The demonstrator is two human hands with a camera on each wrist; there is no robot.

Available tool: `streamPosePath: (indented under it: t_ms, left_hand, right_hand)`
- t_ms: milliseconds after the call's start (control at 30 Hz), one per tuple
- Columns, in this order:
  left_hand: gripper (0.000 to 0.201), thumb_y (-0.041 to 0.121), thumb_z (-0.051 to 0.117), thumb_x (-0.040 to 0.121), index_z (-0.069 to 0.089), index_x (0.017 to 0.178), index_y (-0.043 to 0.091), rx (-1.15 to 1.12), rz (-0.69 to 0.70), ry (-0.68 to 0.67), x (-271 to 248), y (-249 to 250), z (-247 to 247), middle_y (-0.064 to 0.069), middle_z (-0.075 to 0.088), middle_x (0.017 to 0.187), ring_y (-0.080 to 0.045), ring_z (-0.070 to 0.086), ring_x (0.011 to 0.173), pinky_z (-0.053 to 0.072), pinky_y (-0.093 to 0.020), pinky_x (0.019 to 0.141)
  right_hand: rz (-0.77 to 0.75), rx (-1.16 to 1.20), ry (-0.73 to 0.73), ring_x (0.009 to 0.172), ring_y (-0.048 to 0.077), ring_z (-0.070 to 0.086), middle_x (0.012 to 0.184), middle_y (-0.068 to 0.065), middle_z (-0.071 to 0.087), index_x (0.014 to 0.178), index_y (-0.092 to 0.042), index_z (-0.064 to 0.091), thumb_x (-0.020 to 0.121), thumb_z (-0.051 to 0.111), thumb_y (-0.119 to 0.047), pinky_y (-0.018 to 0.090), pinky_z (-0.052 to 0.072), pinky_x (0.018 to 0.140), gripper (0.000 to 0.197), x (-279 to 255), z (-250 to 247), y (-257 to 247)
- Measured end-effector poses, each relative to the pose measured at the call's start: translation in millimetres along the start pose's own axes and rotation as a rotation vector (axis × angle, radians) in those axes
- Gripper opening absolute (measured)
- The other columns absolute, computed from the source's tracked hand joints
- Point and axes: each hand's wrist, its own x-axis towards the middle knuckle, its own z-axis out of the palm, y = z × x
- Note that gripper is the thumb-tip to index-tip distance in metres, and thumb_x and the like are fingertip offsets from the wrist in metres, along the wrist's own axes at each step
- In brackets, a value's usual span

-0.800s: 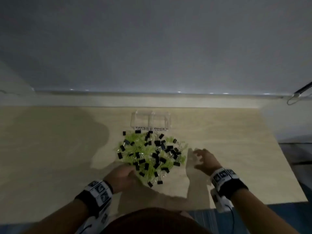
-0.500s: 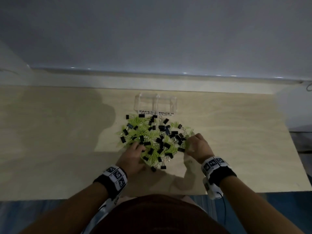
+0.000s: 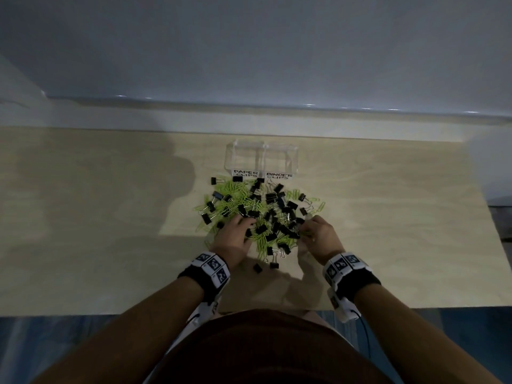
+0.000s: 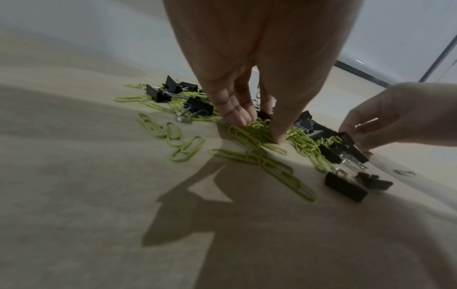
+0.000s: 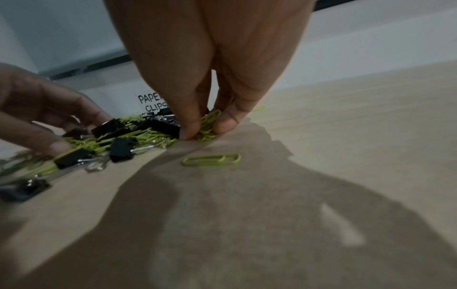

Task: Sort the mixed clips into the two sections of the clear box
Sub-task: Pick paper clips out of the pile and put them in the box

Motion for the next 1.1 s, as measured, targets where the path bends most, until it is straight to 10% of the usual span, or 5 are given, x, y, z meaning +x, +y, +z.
streamPosePath:
  t_ms: [300,567,800,1100]
  left_hand:
    - [0.053,0.002,0.055,0.082,0.039,0.129,0.019,-0.168,-0.027,0.031,-7,-14,-12,-0.001,0.057,0.102,-0.016,0.057,0.093,0.049,-0.026,0.079]
    - [0.050,0.000,0.066,0.079,0.044,0.121,0.017,-0.587,-0.128,0.043,-15,-32,-44,-0.004,0.065,0.092,-0.016,0.063,0.092,0.049,-0.023,0.079]
    - [0.042,-0.003,0.066,0.078,0.049,0.113,0.014,-0.756,-0.140,0.170,36,1,-103,-0.006,0.065,0.093,-0.016,0.063,0.083,0.053,-0.022,0.069]
    - [0.035,0.001,0.058,0.083,0.051,0.116,0.010,-0.400,-0.150,0.297,123,34,-126,-0.006,0.063,0.088,-0.020,0.061,0.076,0.049,-0.023,0.060]
  right_hand:
    - [0.067,0.039,0.132,0.064,0.020,0.057,0.074,0.005,0.064,0.073,-0.007,0.070,0.078,0.067,-0.006,0.028,0.049,0.064,0.005,-8,0,3]
    - [0.391,0.588,0.092,0.054,0.006,0.063,0.057,-0.006,0.068,0.065,-0.015,0.070,0.073,0.074,0.001,0.019,0.051,0.060,0.018,-6,-25,3]
    - [0.178,0.604,0.047,0.059,0.008,0.064,0.070,0.002,0.071,0.079,-0.006,0.071,0.078,0.071,-0.008,0.021,0.054,0.058,0.002,55,-54,-80]
    - [0.147,0.266,0.062,0.086,0.015,0.067,0.099,0.005,0.071,0.096,-0.009,0.070,0.080,0.070,-0.012,0.028,0.055,0.083,0.017,152,-52,-150]
